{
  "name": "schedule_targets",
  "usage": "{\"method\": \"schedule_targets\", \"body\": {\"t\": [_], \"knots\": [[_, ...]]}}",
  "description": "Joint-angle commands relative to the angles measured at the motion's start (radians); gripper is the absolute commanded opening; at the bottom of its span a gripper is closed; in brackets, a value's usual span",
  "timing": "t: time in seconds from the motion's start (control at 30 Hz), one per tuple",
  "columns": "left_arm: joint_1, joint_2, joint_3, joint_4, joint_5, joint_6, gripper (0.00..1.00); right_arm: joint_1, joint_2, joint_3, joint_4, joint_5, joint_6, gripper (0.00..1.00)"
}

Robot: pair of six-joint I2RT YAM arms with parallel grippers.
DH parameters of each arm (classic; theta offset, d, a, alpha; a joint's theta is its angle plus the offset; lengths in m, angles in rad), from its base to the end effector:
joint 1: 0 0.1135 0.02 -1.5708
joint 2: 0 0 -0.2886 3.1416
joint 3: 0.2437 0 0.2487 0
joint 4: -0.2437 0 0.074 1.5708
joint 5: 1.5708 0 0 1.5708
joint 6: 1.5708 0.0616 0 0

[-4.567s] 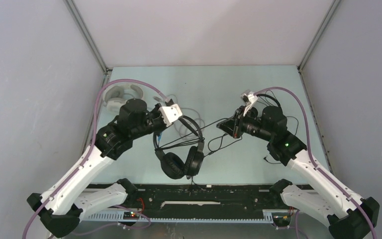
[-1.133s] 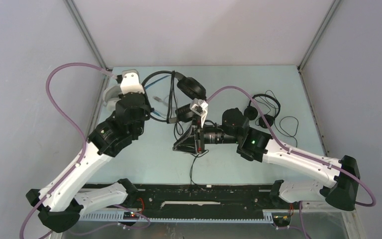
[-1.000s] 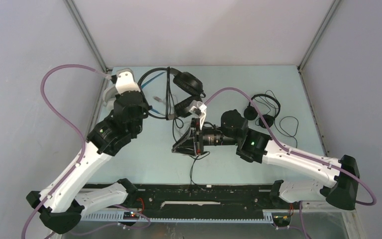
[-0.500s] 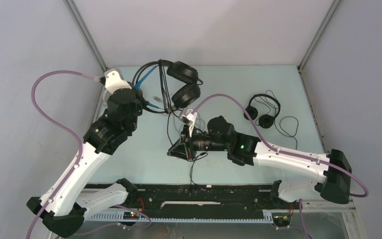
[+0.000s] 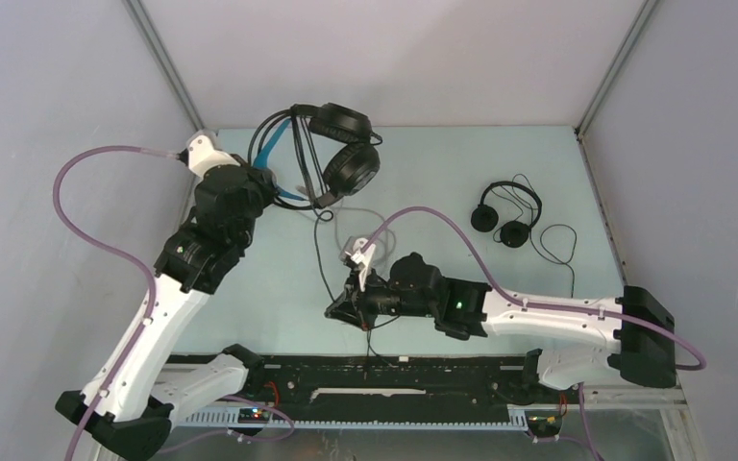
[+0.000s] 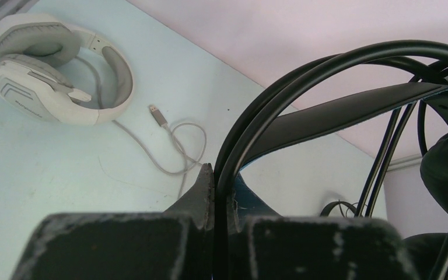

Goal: Wrap the headphones
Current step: Wrap the headphones cable around the headphones.

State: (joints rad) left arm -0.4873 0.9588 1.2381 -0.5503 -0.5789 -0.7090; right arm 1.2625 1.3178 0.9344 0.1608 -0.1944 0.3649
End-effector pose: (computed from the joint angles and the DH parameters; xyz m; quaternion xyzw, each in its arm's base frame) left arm 0.1842 -0.0595 0.4403 -0.2561 0.7392 -0.1388 0.6072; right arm 0.0873 0.3134 0.3286 -0.3920 0.6743 0.5036 0.3716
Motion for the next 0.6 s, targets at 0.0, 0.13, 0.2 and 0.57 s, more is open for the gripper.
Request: {"method": "schedule_targets", "body": {"t": [0.0, 0.13, 0.2, 0.57], "knots": [[0.032, -0.044, 0.089, 0.097, 0.054, -0.1, 0.0, 0.018, -0.046, -0.101, 0.083, 0.108, -0.028, 0.0], [0.048, -0.057, 0.086, 0.098, 0.075, -0.109, 0.0, 0.012, -0.079, -0.185, 0.127, 0.147, 0.0, 0.0], [0.052, -0.057, 0.09, 0.095, 0.093, -0.117, 0.0, 0.008, -0.089, -0.201, 0.126, 0.162, 0.006, 0.0], [0.064, -0.065, 0.166, 0.062, 0.238, -0.128, 0.0, -0.057, -0.092, -0.3, 0.185, 0.194, 0.04, 0.0]]}}
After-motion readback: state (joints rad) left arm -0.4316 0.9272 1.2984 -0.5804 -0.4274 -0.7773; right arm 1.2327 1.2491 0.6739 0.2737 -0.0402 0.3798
